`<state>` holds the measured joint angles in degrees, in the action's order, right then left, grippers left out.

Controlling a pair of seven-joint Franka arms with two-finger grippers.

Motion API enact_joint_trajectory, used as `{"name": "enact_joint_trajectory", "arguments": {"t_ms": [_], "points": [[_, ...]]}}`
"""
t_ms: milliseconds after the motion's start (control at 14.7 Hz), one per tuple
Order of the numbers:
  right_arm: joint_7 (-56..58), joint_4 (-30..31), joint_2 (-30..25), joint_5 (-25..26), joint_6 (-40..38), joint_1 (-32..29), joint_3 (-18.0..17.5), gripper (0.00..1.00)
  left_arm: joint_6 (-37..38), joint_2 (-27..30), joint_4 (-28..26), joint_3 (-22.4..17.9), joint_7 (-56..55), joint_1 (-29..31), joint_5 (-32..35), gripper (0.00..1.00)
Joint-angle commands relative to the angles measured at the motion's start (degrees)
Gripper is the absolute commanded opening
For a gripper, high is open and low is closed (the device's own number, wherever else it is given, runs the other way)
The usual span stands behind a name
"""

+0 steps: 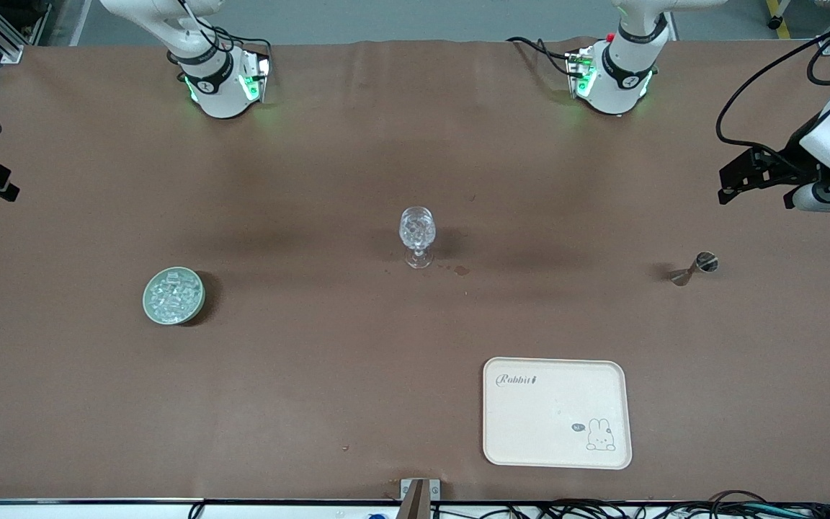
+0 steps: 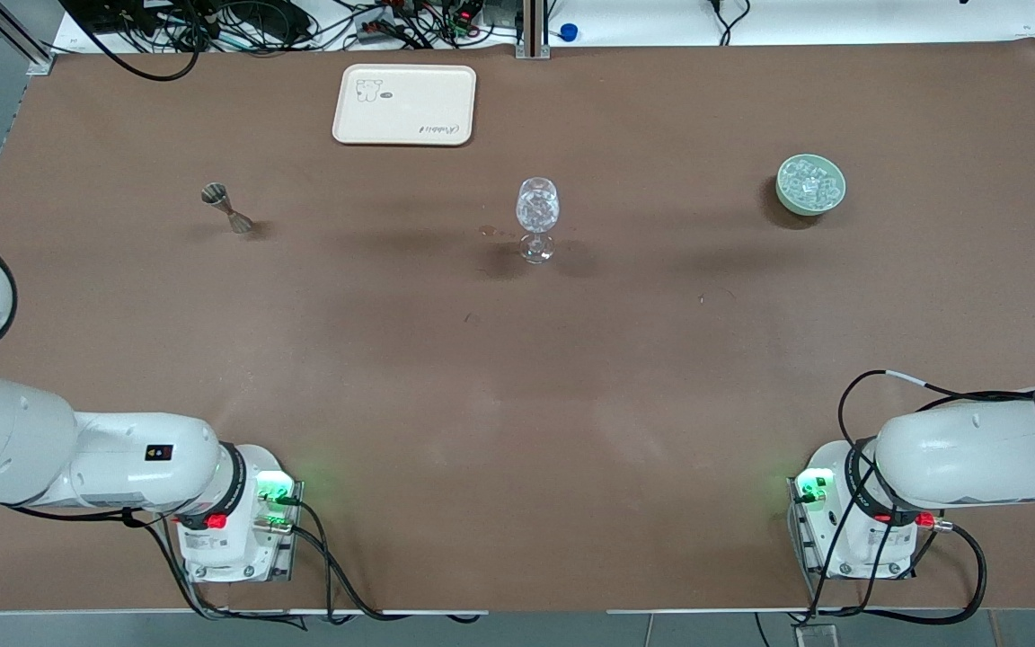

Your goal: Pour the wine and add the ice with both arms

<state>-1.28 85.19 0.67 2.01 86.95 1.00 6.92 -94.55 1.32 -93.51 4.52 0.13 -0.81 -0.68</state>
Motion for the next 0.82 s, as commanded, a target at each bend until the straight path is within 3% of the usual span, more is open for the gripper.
{"name": "enact_joint_trajectory", "arguments": {"t_ms": [0,273,750], "points": [[0.4,0.5,-0.5,0.01,0.06,-0.3,-0.42,1.0,-0.99,0.79,-0.97,0.67,-0.83,0.46,1.21,1.0],[0.4,0.5,-0.5,-0.08,0.23,-0.29,-0.42,1.0,-0.82,-0.18,-0.36,-0.03,-1.71,0.64,1.04,1.0],[0.49,1.03,0.38,-0.16,0.94,0.23,-0.42,1.0,2.0,-5.8,2.37,-10.21,-3.54,0.55,-1.06,1.0]]}}
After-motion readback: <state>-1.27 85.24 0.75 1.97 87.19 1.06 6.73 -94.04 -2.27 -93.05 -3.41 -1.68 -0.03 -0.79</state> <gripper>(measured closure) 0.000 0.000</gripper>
